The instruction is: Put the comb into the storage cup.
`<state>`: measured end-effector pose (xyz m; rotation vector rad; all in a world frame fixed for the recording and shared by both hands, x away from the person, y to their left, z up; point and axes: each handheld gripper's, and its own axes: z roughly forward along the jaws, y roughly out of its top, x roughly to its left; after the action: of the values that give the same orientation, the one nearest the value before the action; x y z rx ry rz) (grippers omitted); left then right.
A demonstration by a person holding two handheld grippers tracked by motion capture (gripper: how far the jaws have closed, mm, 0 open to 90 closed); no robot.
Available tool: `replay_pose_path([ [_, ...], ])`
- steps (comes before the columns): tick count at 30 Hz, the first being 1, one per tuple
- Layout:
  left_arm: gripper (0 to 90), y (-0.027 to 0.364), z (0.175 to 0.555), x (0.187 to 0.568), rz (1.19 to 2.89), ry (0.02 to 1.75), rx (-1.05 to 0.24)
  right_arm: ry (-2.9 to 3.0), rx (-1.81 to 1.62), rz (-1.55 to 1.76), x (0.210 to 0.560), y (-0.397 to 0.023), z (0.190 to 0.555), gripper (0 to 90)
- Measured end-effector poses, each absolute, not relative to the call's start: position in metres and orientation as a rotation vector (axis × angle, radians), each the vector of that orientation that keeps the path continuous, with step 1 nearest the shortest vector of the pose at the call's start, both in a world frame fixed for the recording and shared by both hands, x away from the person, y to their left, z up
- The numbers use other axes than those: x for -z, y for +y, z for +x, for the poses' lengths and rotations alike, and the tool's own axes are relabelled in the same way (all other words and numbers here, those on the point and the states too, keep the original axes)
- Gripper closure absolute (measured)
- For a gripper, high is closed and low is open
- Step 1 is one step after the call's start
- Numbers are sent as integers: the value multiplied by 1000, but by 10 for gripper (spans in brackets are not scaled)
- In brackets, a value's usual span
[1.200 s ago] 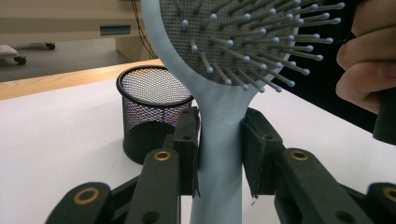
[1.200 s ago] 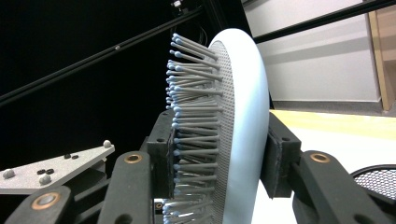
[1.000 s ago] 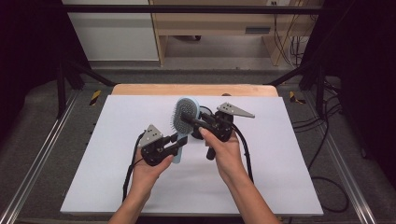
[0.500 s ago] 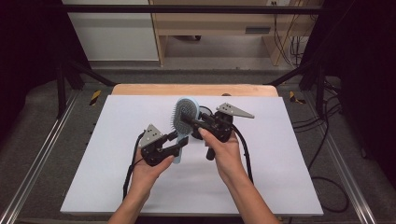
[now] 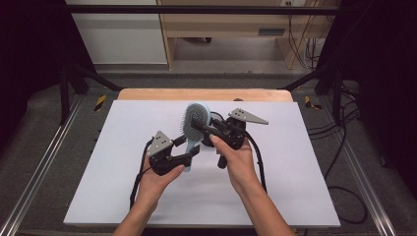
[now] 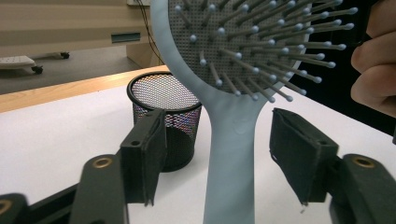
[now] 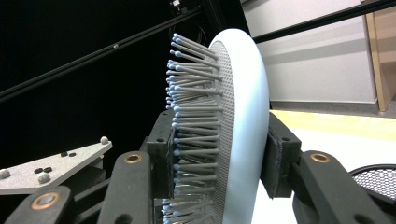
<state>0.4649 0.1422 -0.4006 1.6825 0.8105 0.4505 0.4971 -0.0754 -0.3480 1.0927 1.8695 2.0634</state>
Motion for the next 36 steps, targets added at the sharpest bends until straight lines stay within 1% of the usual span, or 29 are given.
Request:
replay_pose_path([
  [1,331,142,465,401,1682,815,-453,1869,-2062,1093,348,-75,497,549],
  [3,268,141,465,401,1685,821,-462,1869,-2059,1092,348,-75,497,549],
  [7,188,140,466,402,1697,831,-454,1868,-2051,1089,349,-76,498,549],
  [10,157,140,466,403,1699,834,-453,1868,-2040,1088,349,-76,499,549],
  [19,124,141,465,402,1708,817,-446,1864,-2009,1089,349,-80,500,548],
  [25,89,153,460,399,1717,817,-464,1814,-1985,1109,348,-88,505,547],
  [29,70,168,459,398,1710,821,-483,1804,-1968,1117,350,-90,509,547],
  [31,57,183,457,399,1703,821,-504,1797,-1972,1121,350,-91,511,547],
  [36,50,206,450,403,1685,853,-548,1762,-1973,1141,349,-95,514,547],
])
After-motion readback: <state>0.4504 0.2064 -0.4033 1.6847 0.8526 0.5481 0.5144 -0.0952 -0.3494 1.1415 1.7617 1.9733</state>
